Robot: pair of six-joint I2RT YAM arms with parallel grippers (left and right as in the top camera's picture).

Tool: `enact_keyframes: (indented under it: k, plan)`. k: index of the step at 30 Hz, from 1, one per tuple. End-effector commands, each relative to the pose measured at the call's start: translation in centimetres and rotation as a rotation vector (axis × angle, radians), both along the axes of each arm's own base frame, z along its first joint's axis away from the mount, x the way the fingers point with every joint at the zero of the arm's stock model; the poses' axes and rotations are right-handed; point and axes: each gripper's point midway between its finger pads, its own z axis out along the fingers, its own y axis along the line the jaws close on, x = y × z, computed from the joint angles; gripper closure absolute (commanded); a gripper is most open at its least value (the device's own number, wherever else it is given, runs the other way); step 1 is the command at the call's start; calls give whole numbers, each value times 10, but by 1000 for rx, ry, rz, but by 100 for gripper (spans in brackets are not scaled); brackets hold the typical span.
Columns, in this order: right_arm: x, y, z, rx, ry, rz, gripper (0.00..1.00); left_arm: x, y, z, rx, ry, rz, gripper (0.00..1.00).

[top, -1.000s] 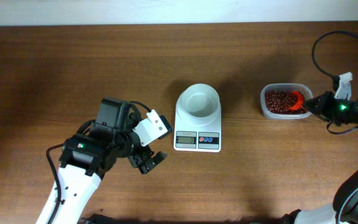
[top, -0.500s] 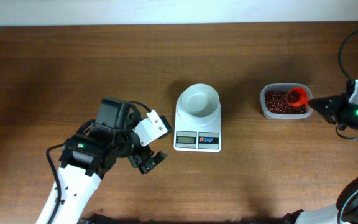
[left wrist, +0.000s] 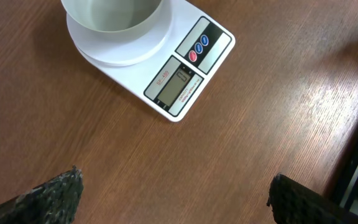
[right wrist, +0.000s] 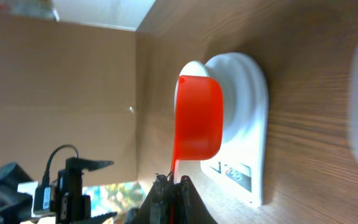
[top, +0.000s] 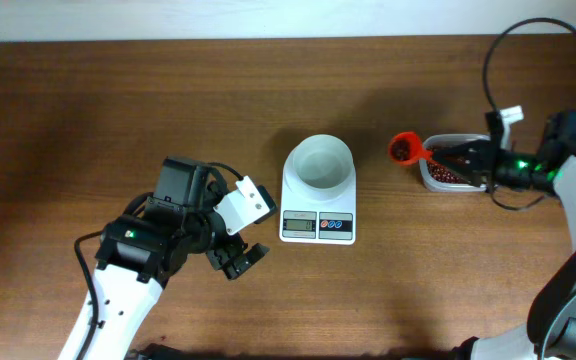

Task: Scoop and weigh 50g on scale
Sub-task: 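Carry the filled scoop with right gripper over the white bowl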

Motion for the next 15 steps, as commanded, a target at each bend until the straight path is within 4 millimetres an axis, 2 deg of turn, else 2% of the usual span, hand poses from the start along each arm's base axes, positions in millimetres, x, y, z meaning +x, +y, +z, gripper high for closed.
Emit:
enact_keyframes:
  k: [1, 5, 9, 13, 15]
  plan:
    - [-2, 38, 7, 32, -61, 115, 96, 3, -2, 9, -18, -24, -12, 1]
    - [6, 80, 9, -22, -207, 243, 96, 3, -2, 9, -18, -24, -12, 1]
    - [16, 111, -10, -192, -263, 296, 96, 3, -2, 9, -18, -24, -12, 1]
    - [26, 130, -31, -407, -361, 338, 96, 2, -2, 9, -18, -23, -12, 1]
    - [30, 134, -33, -449, -405, 351, 96, 2, -2, 9, -18, -23, -12, 1]
